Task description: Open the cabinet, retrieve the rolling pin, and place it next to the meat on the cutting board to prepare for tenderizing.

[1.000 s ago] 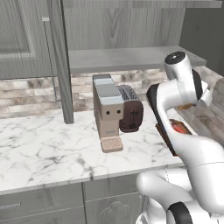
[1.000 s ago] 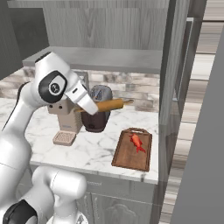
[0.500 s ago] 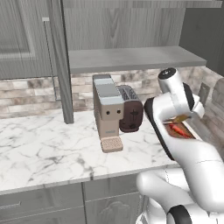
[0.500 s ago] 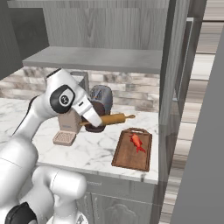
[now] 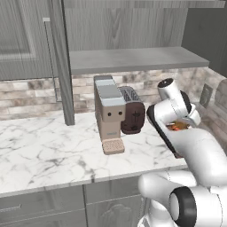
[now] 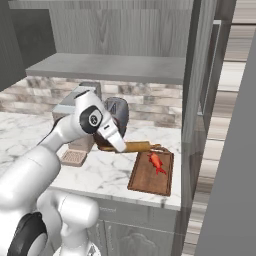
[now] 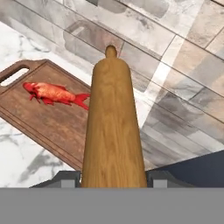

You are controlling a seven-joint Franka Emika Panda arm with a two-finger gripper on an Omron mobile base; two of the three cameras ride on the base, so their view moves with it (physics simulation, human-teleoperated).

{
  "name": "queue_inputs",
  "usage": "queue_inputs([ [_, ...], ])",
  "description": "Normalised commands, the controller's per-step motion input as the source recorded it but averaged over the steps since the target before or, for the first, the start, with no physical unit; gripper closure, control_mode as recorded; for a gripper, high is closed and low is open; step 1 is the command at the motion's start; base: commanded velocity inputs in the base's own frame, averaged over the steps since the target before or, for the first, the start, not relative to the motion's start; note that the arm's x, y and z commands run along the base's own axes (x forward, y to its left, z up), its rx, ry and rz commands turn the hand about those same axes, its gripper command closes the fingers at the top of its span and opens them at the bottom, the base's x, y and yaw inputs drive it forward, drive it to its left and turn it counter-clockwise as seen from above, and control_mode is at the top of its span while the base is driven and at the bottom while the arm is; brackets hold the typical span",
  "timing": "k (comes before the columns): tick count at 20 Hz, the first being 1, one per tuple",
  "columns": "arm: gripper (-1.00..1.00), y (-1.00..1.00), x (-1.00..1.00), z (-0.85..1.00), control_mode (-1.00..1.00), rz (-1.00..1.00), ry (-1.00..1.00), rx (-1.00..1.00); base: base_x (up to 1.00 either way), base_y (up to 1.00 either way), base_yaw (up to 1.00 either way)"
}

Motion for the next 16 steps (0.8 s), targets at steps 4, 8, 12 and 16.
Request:
queue_inputs([
  [4, 1.0, -0.29, 0.27, -0.53, -1.0, -0.01, 0.03, 0.13, 0.0, 0.0, 0.0],
  [8, 1.0, -0.34, 0.19, -0.53, -1.0, 0.0, 0.0, 0.17, 0.0, 0.0, 0.0],
  [12, 1.0, -0.31, 0.13, -0.52, -1.0, 0.0, 0.0, 0.14, 0.0, 0.0, 0.0],
  [16, 1.0, -0.2, 0.13, -0.45, -1.0, 0.0, -0.04, 0.12, 0.0, 0.0, 0.0],
])
